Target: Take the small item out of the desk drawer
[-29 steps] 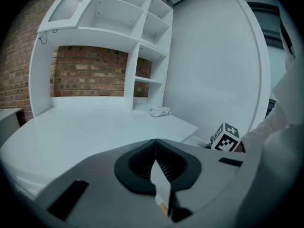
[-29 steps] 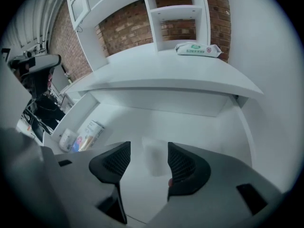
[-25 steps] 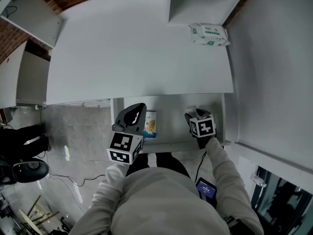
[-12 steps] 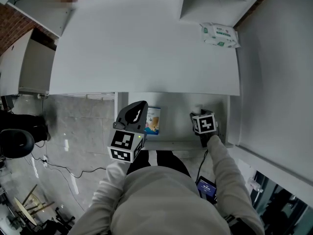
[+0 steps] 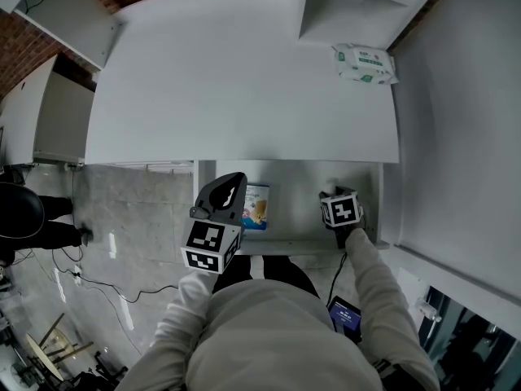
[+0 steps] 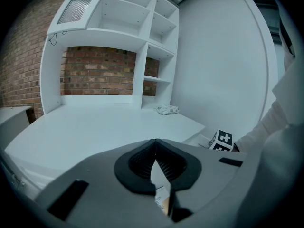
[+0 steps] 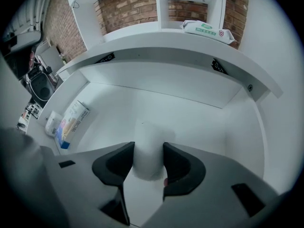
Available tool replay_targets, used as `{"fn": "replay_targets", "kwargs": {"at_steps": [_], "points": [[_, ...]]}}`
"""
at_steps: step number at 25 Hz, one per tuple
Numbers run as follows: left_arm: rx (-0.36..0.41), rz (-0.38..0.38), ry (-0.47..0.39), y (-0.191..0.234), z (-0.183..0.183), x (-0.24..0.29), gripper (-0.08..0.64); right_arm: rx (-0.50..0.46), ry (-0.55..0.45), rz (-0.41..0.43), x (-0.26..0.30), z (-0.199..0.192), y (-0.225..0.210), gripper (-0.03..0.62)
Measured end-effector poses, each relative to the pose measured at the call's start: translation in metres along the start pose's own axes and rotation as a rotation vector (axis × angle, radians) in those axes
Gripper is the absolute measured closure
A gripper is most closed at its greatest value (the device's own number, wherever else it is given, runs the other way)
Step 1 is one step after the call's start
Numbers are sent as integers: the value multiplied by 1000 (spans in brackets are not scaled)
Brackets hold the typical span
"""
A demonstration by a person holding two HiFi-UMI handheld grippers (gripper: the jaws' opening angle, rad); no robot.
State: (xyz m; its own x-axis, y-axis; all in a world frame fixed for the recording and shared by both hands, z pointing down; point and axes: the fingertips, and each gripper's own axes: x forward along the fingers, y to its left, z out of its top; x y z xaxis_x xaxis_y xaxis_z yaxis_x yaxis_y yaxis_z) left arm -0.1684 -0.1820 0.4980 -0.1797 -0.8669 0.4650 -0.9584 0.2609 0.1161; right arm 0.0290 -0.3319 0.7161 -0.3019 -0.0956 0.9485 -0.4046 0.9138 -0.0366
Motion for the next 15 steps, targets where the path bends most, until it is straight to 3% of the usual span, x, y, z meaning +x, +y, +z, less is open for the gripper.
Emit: {"fn": "replay_targets", "kwargs": {"at_steps": [15], "points": [[40,-102,-34,-13,13,10,541,69,-201,35,-56,35,21,387]]}}
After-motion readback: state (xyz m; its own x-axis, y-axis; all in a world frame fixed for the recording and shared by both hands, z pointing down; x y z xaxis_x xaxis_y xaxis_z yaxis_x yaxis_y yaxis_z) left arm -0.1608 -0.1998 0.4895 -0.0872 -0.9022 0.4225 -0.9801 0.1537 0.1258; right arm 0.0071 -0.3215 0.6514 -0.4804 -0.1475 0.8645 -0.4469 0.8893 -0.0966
